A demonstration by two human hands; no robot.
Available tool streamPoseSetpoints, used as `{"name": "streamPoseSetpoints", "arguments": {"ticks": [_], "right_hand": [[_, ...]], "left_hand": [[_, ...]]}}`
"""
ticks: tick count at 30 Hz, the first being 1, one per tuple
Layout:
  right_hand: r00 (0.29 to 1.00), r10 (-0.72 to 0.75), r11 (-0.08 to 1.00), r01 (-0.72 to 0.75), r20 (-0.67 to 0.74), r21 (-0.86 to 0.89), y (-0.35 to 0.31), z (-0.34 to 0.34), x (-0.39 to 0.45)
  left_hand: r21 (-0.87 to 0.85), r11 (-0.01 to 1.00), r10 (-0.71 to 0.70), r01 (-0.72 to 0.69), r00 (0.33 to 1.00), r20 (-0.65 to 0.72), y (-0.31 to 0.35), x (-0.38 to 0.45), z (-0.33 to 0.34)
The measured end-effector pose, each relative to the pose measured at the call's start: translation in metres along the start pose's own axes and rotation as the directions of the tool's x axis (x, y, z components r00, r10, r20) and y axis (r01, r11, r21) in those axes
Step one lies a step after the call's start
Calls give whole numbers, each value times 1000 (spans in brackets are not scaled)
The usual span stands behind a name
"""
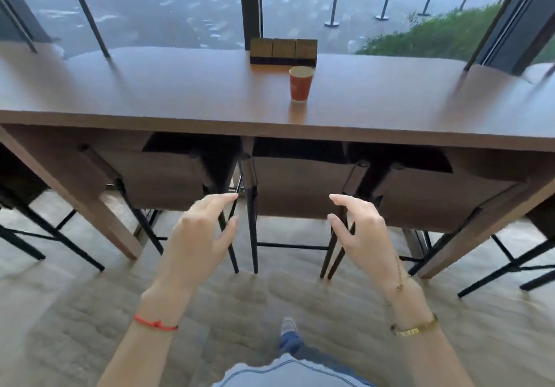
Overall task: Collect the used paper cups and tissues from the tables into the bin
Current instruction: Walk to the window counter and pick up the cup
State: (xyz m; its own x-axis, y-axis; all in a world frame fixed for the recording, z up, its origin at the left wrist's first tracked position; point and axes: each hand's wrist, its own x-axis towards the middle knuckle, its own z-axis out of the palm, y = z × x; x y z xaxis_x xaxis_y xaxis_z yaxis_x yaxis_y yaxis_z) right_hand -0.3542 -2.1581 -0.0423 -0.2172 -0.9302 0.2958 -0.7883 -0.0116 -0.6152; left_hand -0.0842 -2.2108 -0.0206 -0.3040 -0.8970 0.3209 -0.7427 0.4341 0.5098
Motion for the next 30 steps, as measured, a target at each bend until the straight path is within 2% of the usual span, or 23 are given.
{"name": "streamPoseSetpoints", "arguments": {"ticks": [8, 17, 21, 27, 30], "right_hand": [[998, -70, 997, 70, -2, -13, 37, -2, 187], [999, -16, 1000, 15, -27, -25, 69, 36, 333], [998, 56, 998, -57, -38, -27, 77, 59, 374], [984, 171, 984, -168, 44, -60, 89, 87, 408], [977, 209, 977, -206, 43, -56, 91, 96, 417]], "left_hand": [[13, 1000, 18, -18, 999, -40, -4, 179, 39], [3, 996, 89, -89, 996, -23, -16, 342, 85], [-50, 994, 103, -102, 994, 21, -25, 397, 107], [-167, 984, 96, -61, 973, 211, -31, 451, 140], [-195, 977, 128, -80, 961, 247, -36, 464, 154]]}}
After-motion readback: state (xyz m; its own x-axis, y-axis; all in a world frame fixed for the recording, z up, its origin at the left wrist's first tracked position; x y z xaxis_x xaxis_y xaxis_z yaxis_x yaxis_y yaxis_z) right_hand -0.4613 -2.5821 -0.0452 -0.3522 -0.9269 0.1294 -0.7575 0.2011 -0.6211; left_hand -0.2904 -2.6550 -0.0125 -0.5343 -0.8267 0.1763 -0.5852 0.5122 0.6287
